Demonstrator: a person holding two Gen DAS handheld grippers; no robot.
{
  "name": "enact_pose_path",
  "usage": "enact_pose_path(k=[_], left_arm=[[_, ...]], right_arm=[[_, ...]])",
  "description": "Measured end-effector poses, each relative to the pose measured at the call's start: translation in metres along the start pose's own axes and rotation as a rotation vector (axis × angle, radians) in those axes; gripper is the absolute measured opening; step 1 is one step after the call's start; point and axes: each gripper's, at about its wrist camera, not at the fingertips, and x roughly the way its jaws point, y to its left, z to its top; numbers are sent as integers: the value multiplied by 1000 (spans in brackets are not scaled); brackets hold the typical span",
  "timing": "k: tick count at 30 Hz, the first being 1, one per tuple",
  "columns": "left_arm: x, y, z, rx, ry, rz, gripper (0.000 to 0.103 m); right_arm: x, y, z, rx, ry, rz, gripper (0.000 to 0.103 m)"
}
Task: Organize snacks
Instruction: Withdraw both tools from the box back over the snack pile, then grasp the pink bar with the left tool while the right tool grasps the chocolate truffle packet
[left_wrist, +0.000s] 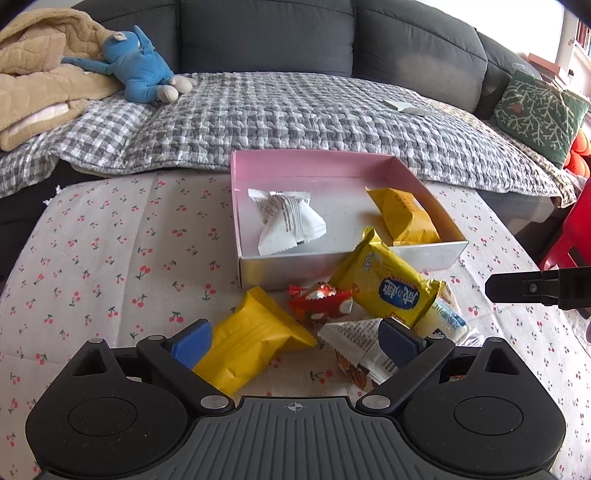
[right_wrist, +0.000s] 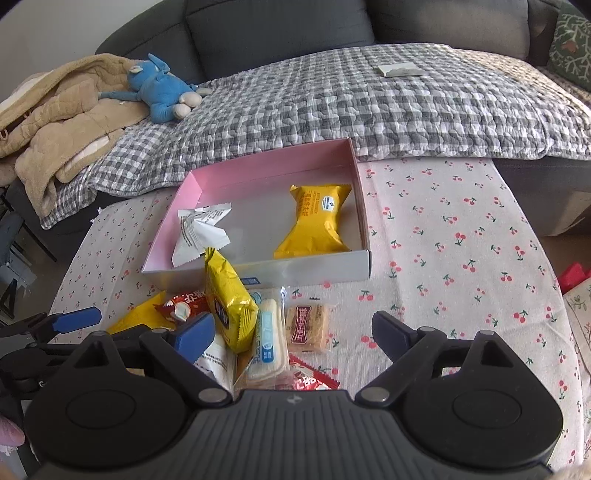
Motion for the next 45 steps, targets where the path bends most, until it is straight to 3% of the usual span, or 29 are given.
enact_pose_path(k=[12,26,35,40,45], left_arm=[[-13,-1,-31,10,28,-7,98],[-26,4,-70,87,125,48,98],[-23,9,-79,55,176,25,96],[-19,10,-80,32,207,7,93],[-17,10,-81,35,213,9,82]], right_arm=[[-4,-11,-37,59,35,1,95],[-9,5,-76,-83,90,0,94],[-12,26,-83,-237,69,44,76],[-4,26,-86,-241,115,64,58],[-2,25,-88,-240,120,55,54]])
